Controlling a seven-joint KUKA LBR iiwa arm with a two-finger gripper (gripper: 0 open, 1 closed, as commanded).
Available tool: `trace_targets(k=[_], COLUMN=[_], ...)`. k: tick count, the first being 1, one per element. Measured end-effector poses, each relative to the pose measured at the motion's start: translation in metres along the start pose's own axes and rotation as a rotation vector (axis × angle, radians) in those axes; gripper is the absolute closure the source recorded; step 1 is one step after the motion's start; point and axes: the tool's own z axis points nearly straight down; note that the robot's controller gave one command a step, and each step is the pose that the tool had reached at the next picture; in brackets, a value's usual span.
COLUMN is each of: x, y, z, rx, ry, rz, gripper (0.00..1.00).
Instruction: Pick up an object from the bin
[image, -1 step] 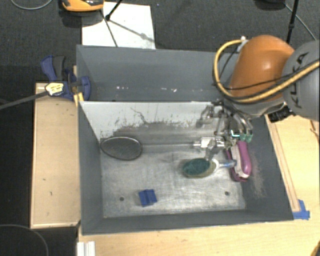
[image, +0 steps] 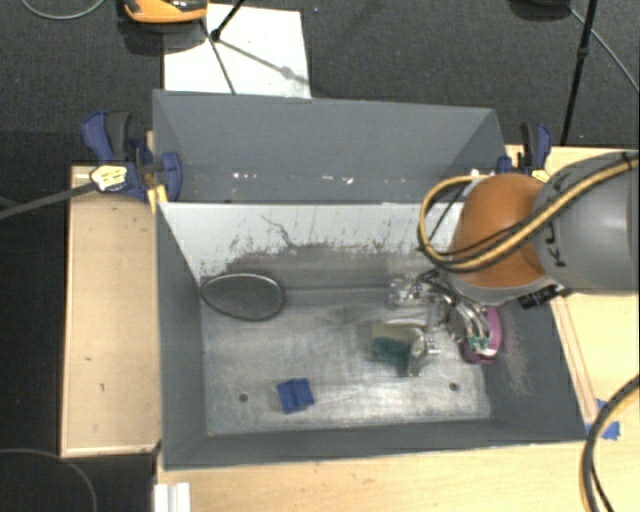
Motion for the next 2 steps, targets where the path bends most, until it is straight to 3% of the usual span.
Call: trace_targets(k=[1,2], x=[0.0125,0.0115], y=[0.0192,0.0093], z=[-0.0322,-0.0340], rx=[-0.001,0.000], ry=[0.002,0.000], rz=[0.034,0.222], gripper=[0.00,0.00])
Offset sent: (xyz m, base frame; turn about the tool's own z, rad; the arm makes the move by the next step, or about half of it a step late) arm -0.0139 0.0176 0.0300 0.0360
